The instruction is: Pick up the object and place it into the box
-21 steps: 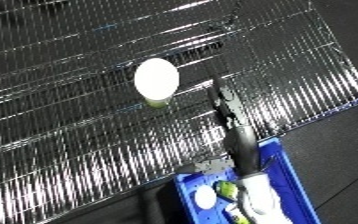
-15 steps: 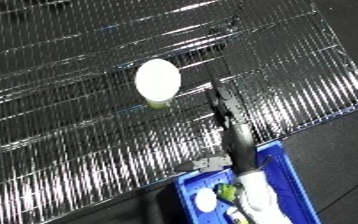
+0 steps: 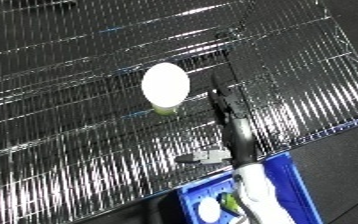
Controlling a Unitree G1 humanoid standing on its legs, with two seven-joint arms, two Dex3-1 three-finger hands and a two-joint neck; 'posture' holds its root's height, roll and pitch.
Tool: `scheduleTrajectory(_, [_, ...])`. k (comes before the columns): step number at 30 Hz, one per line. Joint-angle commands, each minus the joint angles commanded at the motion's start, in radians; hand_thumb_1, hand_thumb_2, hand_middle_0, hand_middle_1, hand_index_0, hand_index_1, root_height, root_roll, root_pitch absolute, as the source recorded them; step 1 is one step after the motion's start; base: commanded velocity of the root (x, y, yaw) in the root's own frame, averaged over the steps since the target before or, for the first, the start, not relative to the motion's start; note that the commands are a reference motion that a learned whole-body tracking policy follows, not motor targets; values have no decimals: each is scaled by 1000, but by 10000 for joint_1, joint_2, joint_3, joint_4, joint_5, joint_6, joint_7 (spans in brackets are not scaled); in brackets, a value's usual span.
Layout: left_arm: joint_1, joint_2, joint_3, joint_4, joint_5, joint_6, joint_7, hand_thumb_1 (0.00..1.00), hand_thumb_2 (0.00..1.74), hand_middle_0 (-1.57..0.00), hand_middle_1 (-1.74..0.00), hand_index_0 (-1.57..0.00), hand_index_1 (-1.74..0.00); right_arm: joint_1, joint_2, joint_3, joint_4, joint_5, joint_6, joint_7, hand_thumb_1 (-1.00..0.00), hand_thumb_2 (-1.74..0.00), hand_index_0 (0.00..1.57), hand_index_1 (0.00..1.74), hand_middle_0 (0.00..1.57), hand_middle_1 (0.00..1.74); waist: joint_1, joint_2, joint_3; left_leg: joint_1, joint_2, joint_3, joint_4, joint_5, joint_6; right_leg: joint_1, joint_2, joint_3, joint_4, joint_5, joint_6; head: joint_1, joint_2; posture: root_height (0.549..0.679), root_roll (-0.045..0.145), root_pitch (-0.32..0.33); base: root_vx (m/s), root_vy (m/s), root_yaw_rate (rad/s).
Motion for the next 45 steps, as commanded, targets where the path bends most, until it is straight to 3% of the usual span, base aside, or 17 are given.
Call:
scheduleTrajectory(7, [-167,72,-180,-234,-149,-100,86,1000,1740,-1570,-1740,-1570,-1740,-774,-141,236,737,347,-75,32,0,0,0,0,0,0,127,100,0,-193,-60,10,153,-87,39,-177,19,-11,125,-71,-33,241,166,599,52,120,5,23,25])
scheduleTrajectory(14, [-155,112,-263,-282,-234,-144,153,1000,1740,-1570,-1740,-1570,-1740,-1559,-323,479,1301,581,2,168,0,0,0,0,0,0,248,185,0,-353,-96,18,239,-113,67,-323,54,-54,226,-134,-115,432,209,598,53,131,-1,27,21])
scheduleTrajectory(29, [-208,-31,-446,-357,-309,-209,284,1000,1740,-1570,-1740,-1570,-1740,-2791,-295,1094,2218,555,571,278,0,0,0,0,0,0,538,302,0,-588,-178,-60,213,-4,135,-571,55,-169,298,-138,-206,922,348,597,54,148,-9,11,36])
scheduleTrajectory(35, [-199,-97,-478,-392,-317,-235,289,1000,1740,-1570,-1740,-1570,-1740,-3110,-132,1262,2426,669,641,297,-300,-522,471,522,471,522,616,361,0,-610,-240,-99,182,37,143,-599,60,-186,306,-134,-236,1081,333,598,55,149,-6,11,22])
scheduleTrajectory(42, [-252,-199,-520,-356,-288,-286,290,1000,1740,-1570,-1740,-1570,-1740,-3284,64,1246,2425,438,787,202,-650,-1131,1020,1131,1020,1131,623,373,0,-523,-264,-71,69,65,123,-512,60,-183,219,-127,-225,1114,446,599,57,149,-15,7,13])
scheduleTrajectory(45, [-244,-223,-494,-339,-263,-321,260,1000,1740,-1570,-1740,-1570,-1740,-3263,44,1245,2417,374,776,116,-650,-1131,1020,1131,1020,1131,610,359,0,-426,-270,-57,-29,93,117,-418,60,-182,126,-102,-220,1118,480,601,58,147,-24,-4,-12])
